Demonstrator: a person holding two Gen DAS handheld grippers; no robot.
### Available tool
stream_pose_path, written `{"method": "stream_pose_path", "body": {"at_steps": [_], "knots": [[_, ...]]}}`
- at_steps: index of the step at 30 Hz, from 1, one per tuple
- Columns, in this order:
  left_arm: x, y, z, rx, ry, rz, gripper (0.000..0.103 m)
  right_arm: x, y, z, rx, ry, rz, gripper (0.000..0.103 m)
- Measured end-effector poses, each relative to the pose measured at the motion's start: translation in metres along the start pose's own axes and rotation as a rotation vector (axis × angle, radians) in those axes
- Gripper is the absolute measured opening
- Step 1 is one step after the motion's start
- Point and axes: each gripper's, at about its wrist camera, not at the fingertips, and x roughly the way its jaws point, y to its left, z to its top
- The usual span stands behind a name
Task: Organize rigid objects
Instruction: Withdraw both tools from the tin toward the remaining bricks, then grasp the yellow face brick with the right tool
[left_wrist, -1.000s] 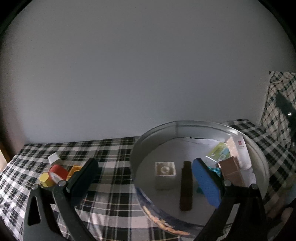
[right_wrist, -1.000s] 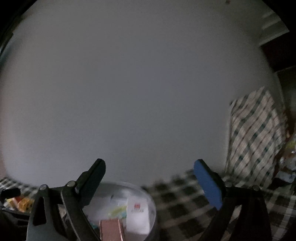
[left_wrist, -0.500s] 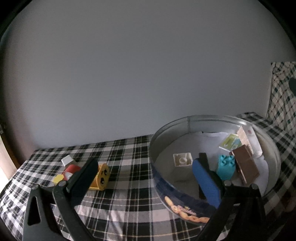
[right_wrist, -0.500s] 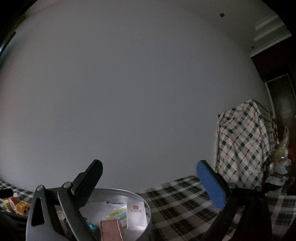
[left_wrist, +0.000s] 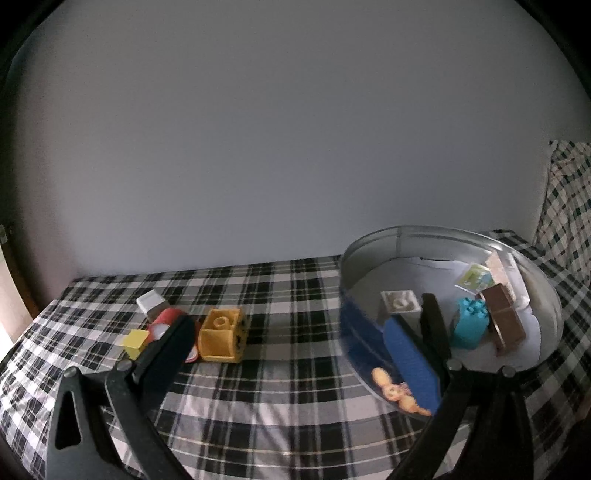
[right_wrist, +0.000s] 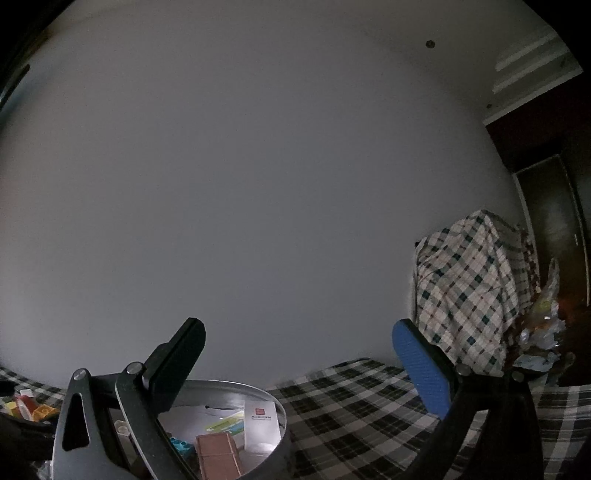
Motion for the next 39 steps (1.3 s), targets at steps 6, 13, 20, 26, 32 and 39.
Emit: {"method": "stream_pose_path", "body": {"at_steps": [6,13,20,26,32,39], "knots": [[0.004,0.022,-0.002,-0.024,0.013,0.004,0.103,-0.008,0.01,0.0,-0.024,-0.001,-0.002,0.102],[0.008,0.046,-0.004,-0.036,0.018,0.021,0.103,-0.015,0.034,-0.003,0.022,0.065,0.059,0.102],[0.012,0.073,-0.005,-0.045,0.018,0.047,0.103,-0.019,0.083,-0.009,0.024,0.125,0.172,0.102],[0.018,0.098,-0.006,-0.073,0.032,0.066,0.103,-0.021,0.119,-0.016,0.033,0.18,0.248,0.102],[0.025,0.122,-0.008,-0.095,0.046,0.087,0.103,-0.021,0.148,-0.021,0.038,0.231,0.31,0.102],[0.037,0.155,-0.011,-0.113,0.081,0.124,0.103,-0.015,0.181,-0.031,0.014,0.328,0.389,0.102]]}}
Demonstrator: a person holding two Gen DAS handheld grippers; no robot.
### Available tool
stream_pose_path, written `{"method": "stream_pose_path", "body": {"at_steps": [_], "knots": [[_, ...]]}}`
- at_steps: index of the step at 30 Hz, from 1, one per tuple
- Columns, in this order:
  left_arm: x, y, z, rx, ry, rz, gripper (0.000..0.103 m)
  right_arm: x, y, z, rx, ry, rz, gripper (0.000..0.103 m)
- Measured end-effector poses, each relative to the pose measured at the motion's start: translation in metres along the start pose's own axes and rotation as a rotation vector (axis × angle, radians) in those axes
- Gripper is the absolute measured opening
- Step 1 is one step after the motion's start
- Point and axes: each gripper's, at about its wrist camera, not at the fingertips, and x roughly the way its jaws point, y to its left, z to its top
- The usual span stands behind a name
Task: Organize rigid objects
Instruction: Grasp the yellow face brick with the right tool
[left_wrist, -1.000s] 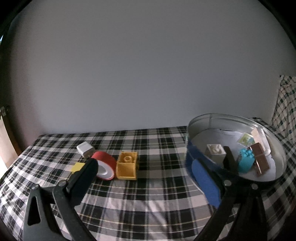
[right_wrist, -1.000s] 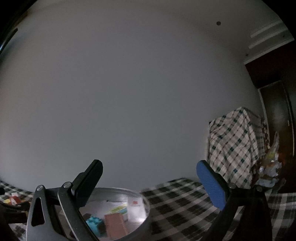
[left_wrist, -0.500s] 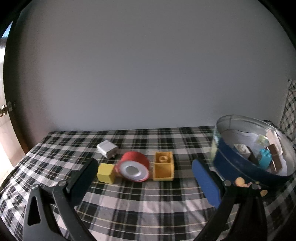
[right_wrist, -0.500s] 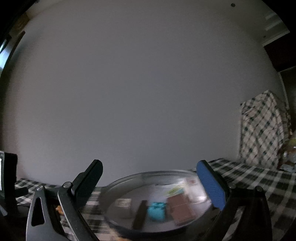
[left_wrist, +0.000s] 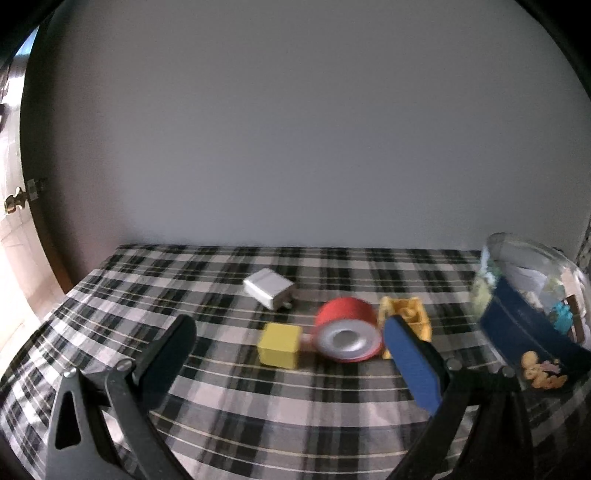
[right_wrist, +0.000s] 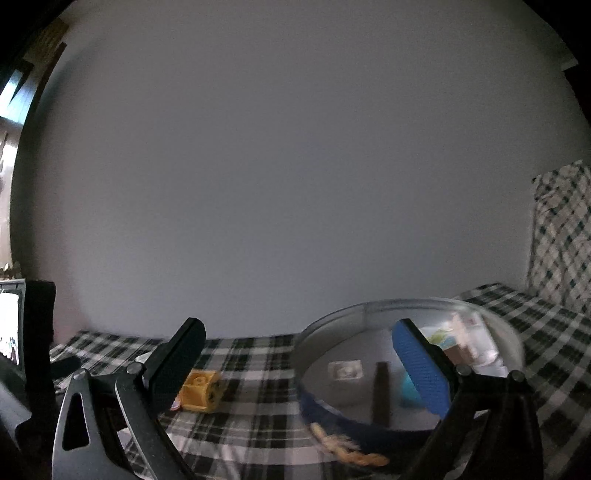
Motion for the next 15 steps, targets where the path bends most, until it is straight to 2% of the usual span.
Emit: {"method": "stream_pose_path", "body": {"at_steps": [3,7,10,15], "knots": [[0.01,0.021,0.001,-0.027,0.022,0.036,0.103,0.016,0.009,-0.003,-0.024,0.056,0.029,0.102],[0.022,0.049,0.003,-0.065,0.044,0.081,0.103,0.042,0.032,-0.01,-0.104,0.173,0.06,0.102],[0.03,0.066,0.004,-0.074,0.061,0.122,0.103,0.049,0.049,-0.013,-0.136,0.177,0.097,0.102],[0.038,0.091,0.004,-0.127,0.082,0.158,0.103,0.08,0.071,-0.019,-0.211,0.285,0.093,0.101]]}}
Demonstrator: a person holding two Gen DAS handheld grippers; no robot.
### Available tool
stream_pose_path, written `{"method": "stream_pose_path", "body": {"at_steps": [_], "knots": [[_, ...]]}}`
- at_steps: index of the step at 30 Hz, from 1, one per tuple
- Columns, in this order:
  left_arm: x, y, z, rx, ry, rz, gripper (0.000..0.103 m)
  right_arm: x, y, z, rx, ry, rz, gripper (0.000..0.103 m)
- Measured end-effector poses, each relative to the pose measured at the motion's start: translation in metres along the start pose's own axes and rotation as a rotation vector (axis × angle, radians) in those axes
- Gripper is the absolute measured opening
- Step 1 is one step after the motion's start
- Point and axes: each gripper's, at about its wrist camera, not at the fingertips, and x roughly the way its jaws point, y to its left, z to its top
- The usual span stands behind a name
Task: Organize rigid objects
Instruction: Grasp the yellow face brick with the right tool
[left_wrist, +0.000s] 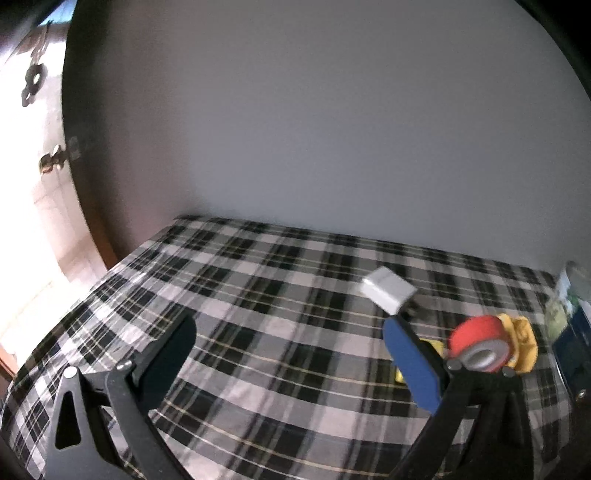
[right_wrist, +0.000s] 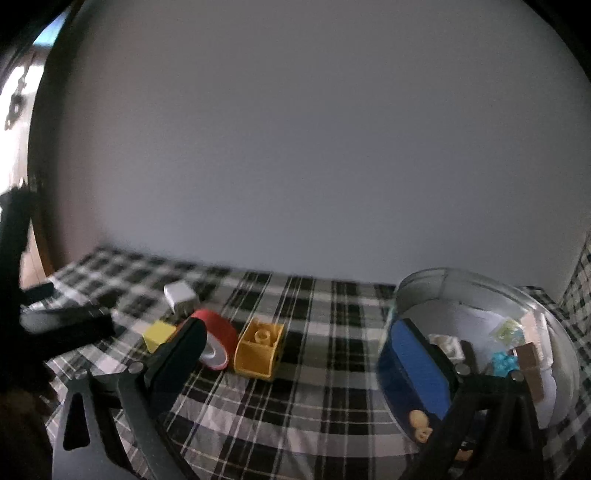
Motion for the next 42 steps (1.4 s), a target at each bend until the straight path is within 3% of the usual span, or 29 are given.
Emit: {"method": "stream_pose_path", "body": {"at_steps": [2,6,9,18,22,28,32,37,42], "knots": [[0.003,0.006,0.002,-0.011,0.007,0.015,0.103,0.015,0.006,0.002,-0.013,0.054,0.002,0.097],[0.003,0.01,0.003,-0.029,0.023,0.01,0.102,0.041,0.017,0.002,-0.043,0.19,0.012,0.072],[0.004,0.007,0.003,-0.014,0.027,0.007,0.102,0.058,0.013,0.0,-0.007,0.266,0.029,0.07],[0.009,0.006,0.003,-0.003,0.053,0.003,0.102,0.093,0.014,0.002,0.07,0.362,0.091,0.068],[0.011,0.002,0.002,0.019,0.064,-0.004,0.102,0.108,0.002,-0.006,0.16,0.445,0.179,0.053],[0.009,-0.011,-0.001,0.068,0.08,-0.079,0.102,0.084,-0.009,-0.007,0.202,0.363,0.206,0.053],[0.009,-0.024,-0.005,0.124,0.097,-0.128,0.102,0.041,-0.008,-0.011,0.099,0.257,0.193,0.053],[0.015,-0.041,-0.007,0.134,0.145,-0.206,0.102,0.006,-0.03,-0.024,0.081,0.239,0.221,0.053],[0.026,-0.063,-0.004,0.124,0.188,-0.203,0.102,0.001,-0.043,-0.028,0.109,0.243,0.226,0.053]]}}
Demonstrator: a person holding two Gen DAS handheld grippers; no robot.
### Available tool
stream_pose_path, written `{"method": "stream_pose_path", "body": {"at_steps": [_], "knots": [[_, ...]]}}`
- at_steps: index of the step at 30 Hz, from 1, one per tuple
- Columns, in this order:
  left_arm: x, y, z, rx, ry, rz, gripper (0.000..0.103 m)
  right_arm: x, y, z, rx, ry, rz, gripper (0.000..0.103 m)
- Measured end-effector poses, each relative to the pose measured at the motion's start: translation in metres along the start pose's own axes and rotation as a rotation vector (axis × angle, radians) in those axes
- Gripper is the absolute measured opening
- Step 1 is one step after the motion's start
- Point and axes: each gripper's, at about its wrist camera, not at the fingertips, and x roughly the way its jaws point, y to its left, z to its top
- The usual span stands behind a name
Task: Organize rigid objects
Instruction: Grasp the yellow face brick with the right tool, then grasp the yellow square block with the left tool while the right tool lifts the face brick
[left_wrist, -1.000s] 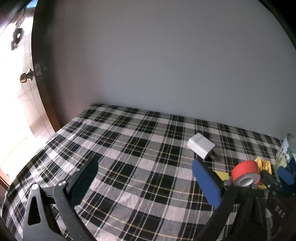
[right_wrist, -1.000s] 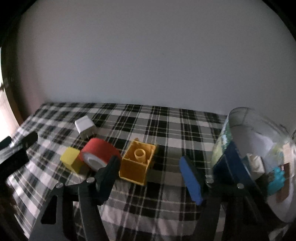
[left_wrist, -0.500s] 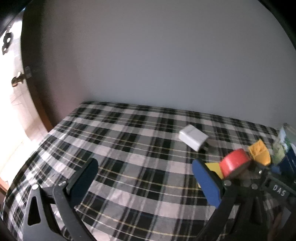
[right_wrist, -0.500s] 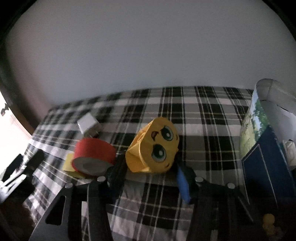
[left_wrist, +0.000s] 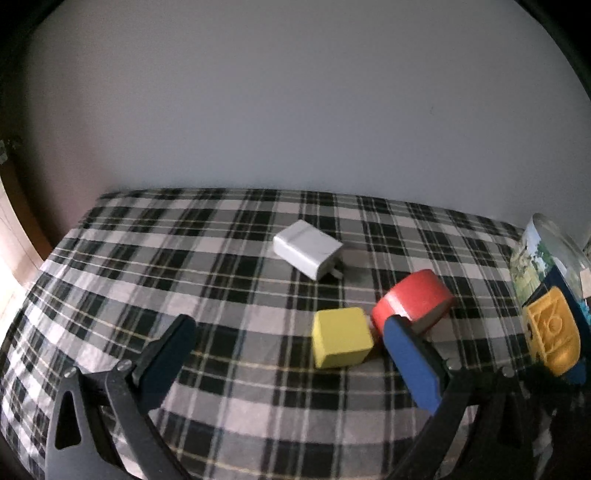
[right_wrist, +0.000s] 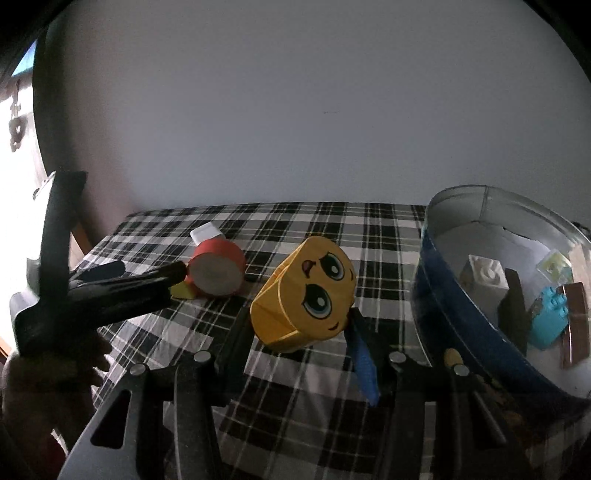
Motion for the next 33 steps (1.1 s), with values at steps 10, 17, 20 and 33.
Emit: {"method": "stream_pose_path", "body": {"at_steps": [10,17,20,33], "knots": [[0.028,-0.002,0.0,-0.044,0.146,0.018,0.091,0.001,-0.003,0.001,0.003,0.012,0.029,0.053],[0.027,-0.001,-0.004,-0.054,0.161,0.023,0.103,-0.004,-0.008,0.0,0.023,-0.003,0.028,0.053],[0.026,0.0,-0.007,-0.052,0.16,0.016,0.103,-0.004,-0.009,0.0,0.029,-0.002,0.029,0.053],[0.001,0.02,-0.01,-0.127,0.045,-0.165,0.029,-0.009,-0.014,0.002,0.043,-0.062,0.027,0.053]]}}
